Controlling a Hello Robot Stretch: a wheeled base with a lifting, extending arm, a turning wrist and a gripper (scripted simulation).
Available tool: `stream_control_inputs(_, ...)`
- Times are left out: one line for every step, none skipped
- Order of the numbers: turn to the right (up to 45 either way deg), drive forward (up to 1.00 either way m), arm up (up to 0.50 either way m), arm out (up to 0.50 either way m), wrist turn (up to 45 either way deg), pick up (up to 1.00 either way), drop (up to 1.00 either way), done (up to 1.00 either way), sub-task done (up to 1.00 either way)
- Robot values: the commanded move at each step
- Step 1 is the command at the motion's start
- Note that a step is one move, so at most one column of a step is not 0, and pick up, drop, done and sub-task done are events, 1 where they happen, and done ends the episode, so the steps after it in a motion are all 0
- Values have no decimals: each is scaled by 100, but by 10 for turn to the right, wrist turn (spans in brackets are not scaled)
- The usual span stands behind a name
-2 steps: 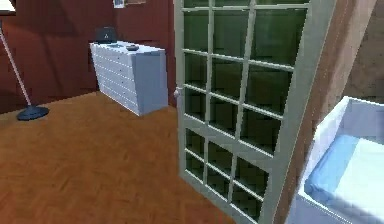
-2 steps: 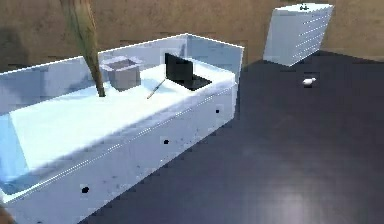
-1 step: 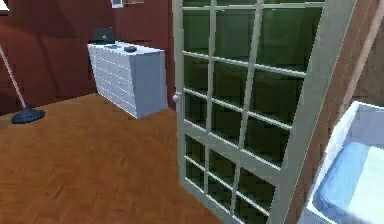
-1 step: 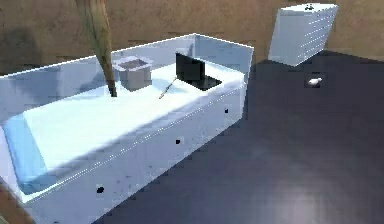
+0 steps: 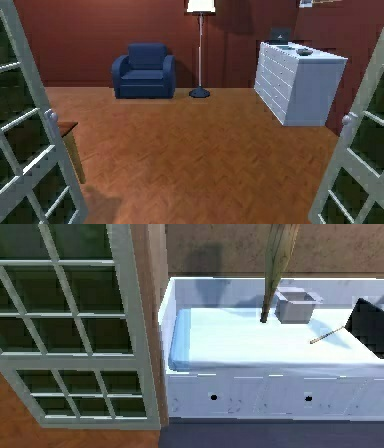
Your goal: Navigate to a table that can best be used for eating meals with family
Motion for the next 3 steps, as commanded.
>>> stream_control_inputs(-90,0,0,0,0,0,0,0,0)
stream_control_inputs(0,100,0,0,0,0,0,0,0)
stream_control_inputs(-450,0,0,0,0,0,0,0,0)
